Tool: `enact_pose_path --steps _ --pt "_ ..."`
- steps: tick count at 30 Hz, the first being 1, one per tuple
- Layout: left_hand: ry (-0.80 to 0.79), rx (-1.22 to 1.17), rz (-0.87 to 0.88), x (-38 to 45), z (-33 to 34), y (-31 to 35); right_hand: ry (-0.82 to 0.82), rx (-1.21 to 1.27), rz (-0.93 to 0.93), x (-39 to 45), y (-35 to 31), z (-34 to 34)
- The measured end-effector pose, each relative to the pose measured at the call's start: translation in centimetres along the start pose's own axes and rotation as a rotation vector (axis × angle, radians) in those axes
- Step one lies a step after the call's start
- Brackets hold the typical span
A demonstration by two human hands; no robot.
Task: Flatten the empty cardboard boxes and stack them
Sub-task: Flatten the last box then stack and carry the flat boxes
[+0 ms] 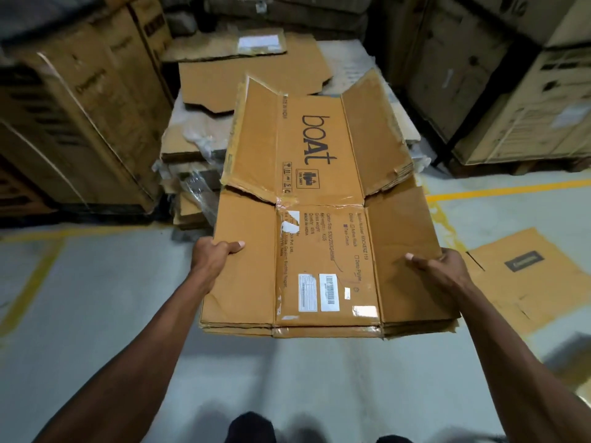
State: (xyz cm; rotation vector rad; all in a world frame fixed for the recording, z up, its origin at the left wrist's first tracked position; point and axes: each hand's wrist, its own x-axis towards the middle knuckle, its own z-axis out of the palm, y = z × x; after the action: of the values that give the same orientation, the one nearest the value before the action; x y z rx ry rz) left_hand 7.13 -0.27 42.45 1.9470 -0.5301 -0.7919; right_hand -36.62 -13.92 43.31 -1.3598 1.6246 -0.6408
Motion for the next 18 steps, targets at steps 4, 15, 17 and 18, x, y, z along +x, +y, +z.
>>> enact_pose_path --steps 4,15,17,18 --pt "0.009 -0.009 0.018 0.3 -4.5 9.1 0.008 0.030 -0.002 -1.4 -9.0 -2.0" --pt "0.017 -0.008 0.048 7.7 -7.7 24.6 -0.010 0.080 -0.046 3.4 -25.2 -2.4" --pt "0.019 -0.015 0.042 10.0 -7.1 26.6 -0.026 0.096 -0.056 5.9 -27.6 -2.2" --pt "0.025 -0.017 0.030 11.2 -6.7 27.4 -0.033 0.096 -0.053 7.5 -28.5 -2.0"
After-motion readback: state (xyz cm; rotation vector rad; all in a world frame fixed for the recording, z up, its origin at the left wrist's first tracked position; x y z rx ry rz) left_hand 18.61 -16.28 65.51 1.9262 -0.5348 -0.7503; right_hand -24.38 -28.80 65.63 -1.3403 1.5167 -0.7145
